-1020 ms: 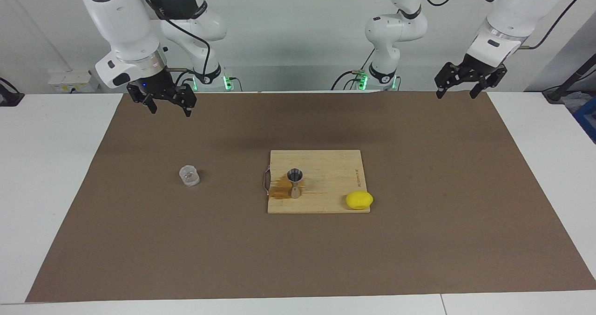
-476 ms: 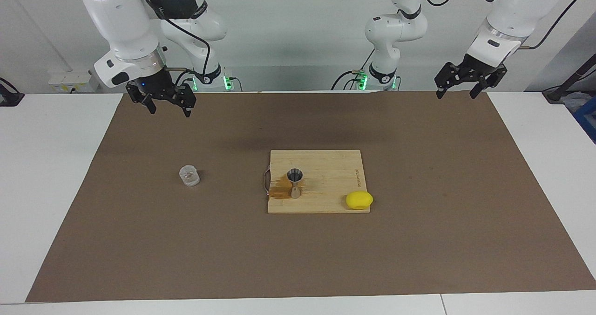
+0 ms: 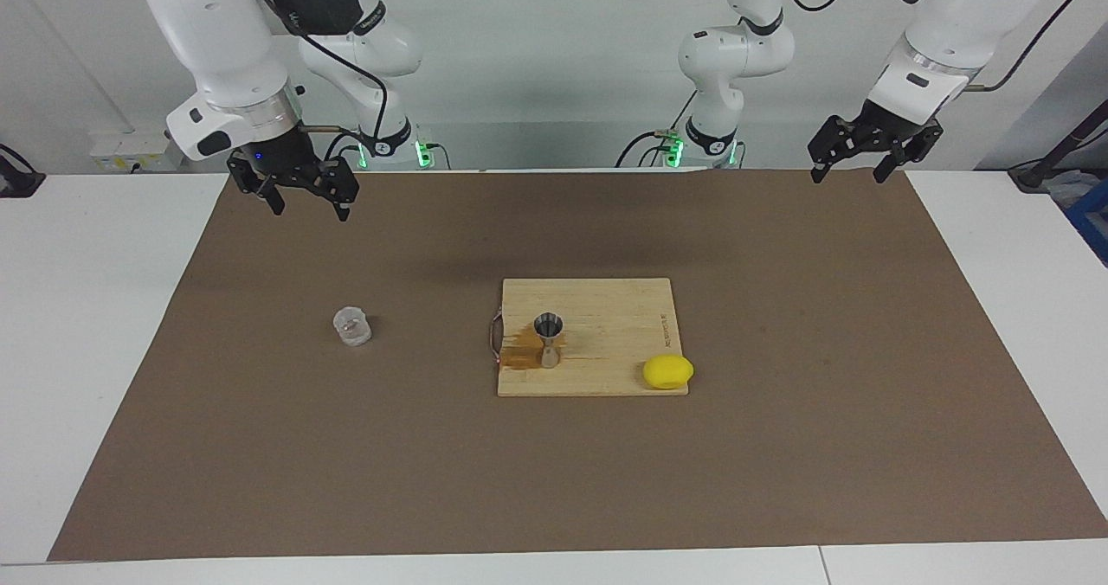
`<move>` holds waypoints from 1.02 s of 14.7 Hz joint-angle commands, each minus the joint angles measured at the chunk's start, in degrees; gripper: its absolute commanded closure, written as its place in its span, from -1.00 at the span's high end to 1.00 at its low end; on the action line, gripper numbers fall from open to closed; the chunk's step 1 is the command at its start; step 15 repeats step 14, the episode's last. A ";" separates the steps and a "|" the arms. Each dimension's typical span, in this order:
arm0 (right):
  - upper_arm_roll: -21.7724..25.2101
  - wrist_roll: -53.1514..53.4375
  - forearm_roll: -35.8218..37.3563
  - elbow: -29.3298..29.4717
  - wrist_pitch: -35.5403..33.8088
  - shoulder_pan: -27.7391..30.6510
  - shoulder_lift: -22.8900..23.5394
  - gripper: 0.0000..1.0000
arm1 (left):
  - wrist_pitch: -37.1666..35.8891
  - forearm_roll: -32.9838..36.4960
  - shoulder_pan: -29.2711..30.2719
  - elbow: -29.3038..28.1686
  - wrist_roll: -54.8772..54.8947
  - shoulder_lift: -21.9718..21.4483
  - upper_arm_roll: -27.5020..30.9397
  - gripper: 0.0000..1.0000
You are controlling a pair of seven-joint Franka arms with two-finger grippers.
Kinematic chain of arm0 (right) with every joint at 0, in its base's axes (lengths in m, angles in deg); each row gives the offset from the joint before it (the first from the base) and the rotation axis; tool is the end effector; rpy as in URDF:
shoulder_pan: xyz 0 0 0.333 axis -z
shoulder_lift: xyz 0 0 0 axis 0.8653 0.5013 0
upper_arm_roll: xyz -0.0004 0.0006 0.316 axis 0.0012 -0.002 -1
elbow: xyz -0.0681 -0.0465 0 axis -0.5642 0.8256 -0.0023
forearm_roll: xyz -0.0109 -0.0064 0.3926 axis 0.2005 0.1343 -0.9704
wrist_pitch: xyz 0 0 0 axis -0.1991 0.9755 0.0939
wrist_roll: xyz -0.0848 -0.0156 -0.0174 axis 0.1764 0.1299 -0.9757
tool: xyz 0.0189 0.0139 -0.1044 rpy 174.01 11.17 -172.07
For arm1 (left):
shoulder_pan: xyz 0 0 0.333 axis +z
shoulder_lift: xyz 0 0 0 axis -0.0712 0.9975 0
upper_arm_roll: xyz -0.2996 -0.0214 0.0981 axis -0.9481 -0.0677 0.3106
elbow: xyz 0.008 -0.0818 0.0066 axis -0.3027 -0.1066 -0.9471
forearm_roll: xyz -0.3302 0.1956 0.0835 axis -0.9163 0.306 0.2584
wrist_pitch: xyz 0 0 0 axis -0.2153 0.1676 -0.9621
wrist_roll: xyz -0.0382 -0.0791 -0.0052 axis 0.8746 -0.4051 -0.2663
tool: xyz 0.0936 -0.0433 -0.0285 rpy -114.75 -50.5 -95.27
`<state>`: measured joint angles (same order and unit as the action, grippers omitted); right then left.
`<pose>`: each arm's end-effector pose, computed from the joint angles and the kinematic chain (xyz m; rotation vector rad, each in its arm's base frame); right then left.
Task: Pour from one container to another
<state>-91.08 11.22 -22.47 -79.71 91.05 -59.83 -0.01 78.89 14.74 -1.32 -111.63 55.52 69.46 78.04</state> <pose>0.5539 0.0492 0.5993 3.1132 -0.2283 -0.0240 0.5304 -0.0455 0.6418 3.1150 -0.0885 -0.0647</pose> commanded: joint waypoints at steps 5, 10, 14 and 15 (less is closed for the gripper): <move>5.77 -0.42 -0.18 -0.27 -1.69 -3.94 -0.82 0.99 | 0.54 -0.11 0.93 -2.13 0.49 -1.86 -0.37 1.00; 5.69 -0.42 -0.79 -0.27 -3.10 -3.07 -0.82 0.99 | 0.54 -0.11 0.93 -2.13 0.49 -1.86 -0.37 1.00; 5.42 -0.42 -1.23 -0.44 -2.66 -3.33 -1.00 0.99 | 0.54 -0.11 0.84 -2.13 0.49 -1.86 -0.46 1.00; 5.42 -0.42 -1.23 -0.44 -2.66 -3.33 -1.00 0.99 | 0.54 -0.11 0.84 -2.13 0.49 -1.86 -0.46 1.00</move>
